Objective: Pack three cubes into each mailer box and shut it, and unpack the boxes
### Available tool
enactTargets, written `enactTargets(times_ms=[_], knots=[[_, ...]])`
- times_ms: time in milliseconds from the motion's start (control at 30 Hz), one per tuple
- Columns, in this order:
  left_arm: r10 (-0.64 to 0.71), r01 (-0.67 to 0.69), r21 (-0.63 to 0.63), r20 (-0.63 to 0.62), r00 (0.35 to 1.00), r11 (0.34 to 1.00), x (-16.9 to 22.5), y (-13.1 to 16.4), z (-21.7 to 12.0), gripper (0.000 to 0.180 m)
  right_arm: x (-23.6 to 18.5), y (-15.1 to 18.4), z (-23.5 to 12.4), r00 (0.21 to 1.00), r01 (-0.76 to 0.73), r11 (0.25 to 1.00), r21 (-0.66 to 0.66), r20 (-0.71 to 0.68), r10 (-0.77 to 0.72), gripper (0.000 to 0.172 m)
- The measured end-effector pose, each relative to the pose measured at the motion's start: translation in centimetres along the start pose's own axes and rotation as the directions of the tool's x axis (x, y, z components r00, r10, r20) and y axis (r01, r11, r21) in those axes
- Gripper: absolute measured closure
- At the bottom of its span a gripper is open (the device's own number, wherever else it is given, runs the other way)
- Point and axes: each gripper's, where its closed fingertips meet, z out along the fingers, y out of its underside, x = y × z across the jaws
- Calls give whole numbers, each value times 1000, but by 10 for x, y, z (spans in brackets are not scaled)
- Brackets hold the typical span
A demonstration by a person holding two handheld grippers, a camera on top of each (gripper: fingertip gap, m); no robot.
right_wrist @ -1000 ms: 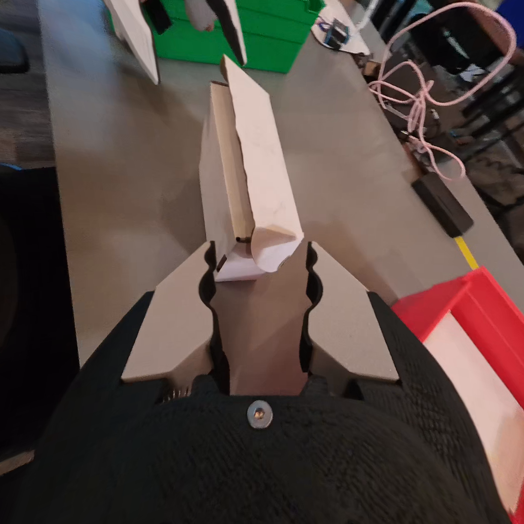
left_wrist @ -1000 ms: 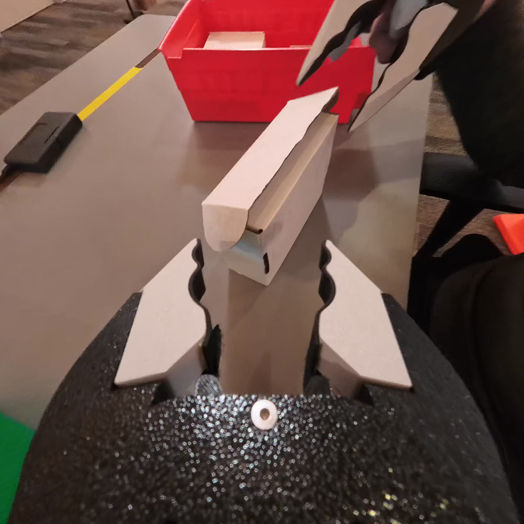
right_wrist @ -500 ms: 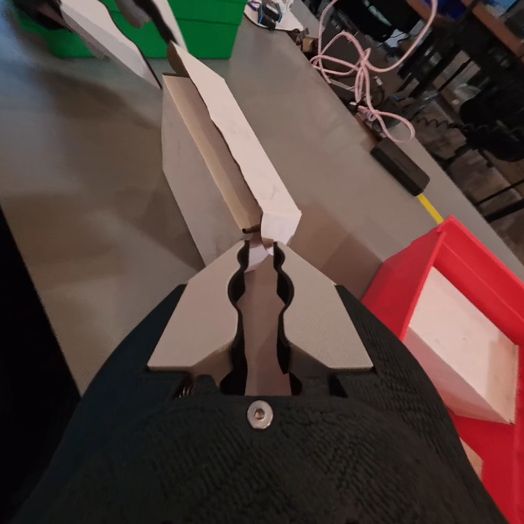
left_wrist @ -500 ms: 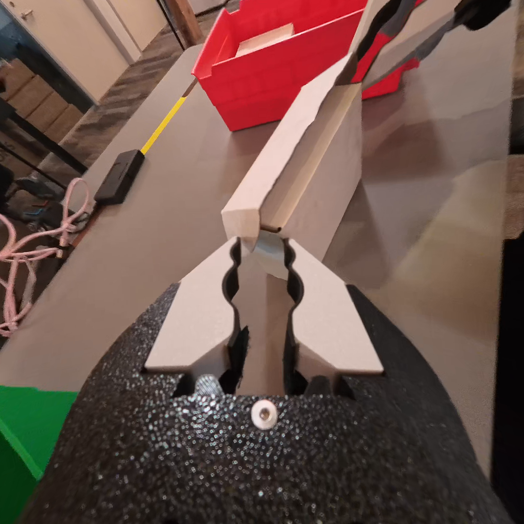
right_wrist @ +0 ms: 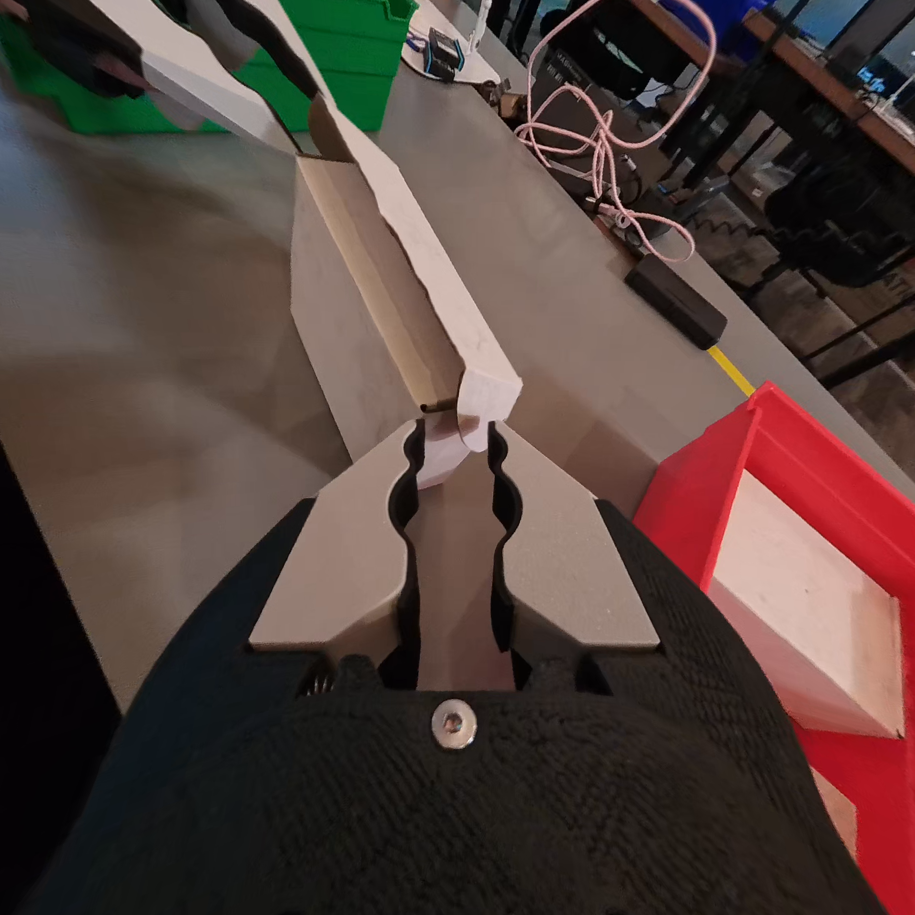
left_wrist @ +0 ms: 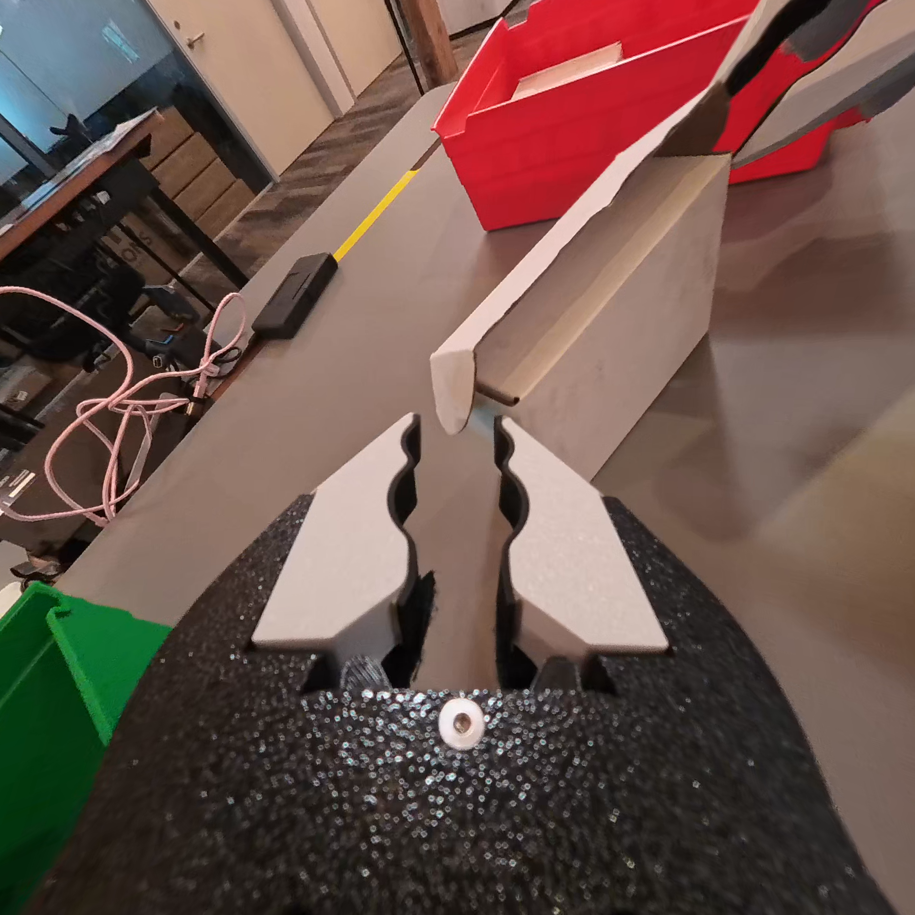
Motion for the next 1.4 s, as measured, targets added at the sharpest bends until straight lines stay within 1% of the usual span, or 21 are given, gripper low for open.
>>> enactTargets(times_ms=[33, 100, 200, 267, 300, 400, 533, 667, 767, 900, 1000, 1100, 1167, 1233, 1267, 1333, 1400], knots=[[-2, 2, 2, 0, 1000, 1000, 0, 0, 2, 154, 1, 1, 1, 1000, 9, 1000, -1, -14, -9, 151], [19, -19, 1, 0, 1000, 1000, 2, -1, 5, 159, 2, 1, 3, 999, 34, 999, -5, -38, -34, 156], [88, -88, -6, 35, 996, 996, 2, -3, 6, 170, 5, -2, 3, 996, 53, 999, -1, -67, -53, 170], [90, -90, -14, 54, 994, 996, 0, -6, 4, 176, 6, -6, 1, 997, 29, 1000, 11, -68, -28, 171], [73, -72, -16, 56, 996, 997, -2, -8, 3, 179, 8, -9, 0, 998, 6, 1000, 20, -70, -4, 171], [-27, 27, -19, 24, 999, 999, -1, -15, 1, 180, 15, -17, -1, 992, -107, 993, 54, -65, 110, 172], [-171, 171, -35, -6, 985, 985, -2, -22, 0, 179, 20, -25, -2, 966, -255, 962, 93, -15, 257, 172], [-305, 303, -48, -39, 952, 952, -3, -27, -1, 178, 21, -23, 2, 957, -290, 954, 77, -1, 291, 172], [-367, 363, -68, -53, 929, 929, -4, -25, 1, 178, 20, -21, 6, 950, -313, 948, 63, 13, 312, 172], [-425, 418, -88, -88, 901, 904, 0, -21, 4, 178, 22, -21, 6, 929, -371, 925, 80, 38, 369, 172], [-484, 479, -72, -127, 866, 875, -2, -23, 3, 177, 21, -21, 7, 909, -416, 905, 91, 73, 410, 172], [-548, 549, -50, -182, 817, 835, -3, -26, 2, 177, 21, -22, 8, 907, -420, 903, 92, 73, 415, 172], [-577, 588, -41, -255, 776, 808, 2, -30, 0, 176, 23, -21, 8, 909, -417, 904, 91, 60, 413, 172], [-609, 636, -40, -337, 718, 771, 5, -34, -5, 175, 24, -20, 7, 910, -415, 905, 91, 53, 411, 172], [-621, 651, -34, -343, 705, 758, 3, -33, -6, 176, 23, -21, 6, 905, -424, 900, 96, 71, 419, 172], [-618, 642, -29, -307, 724, 766, -2, -28, -6, 176, 18, -26, 7, 887, -456, 884, 106, 129, 443, 172], [-598, 614, -38, -278, 752, 789, -1, -24, -6, 177, 19, -28, 8, 877, -476, 872, 113, 142, 459, 172]])
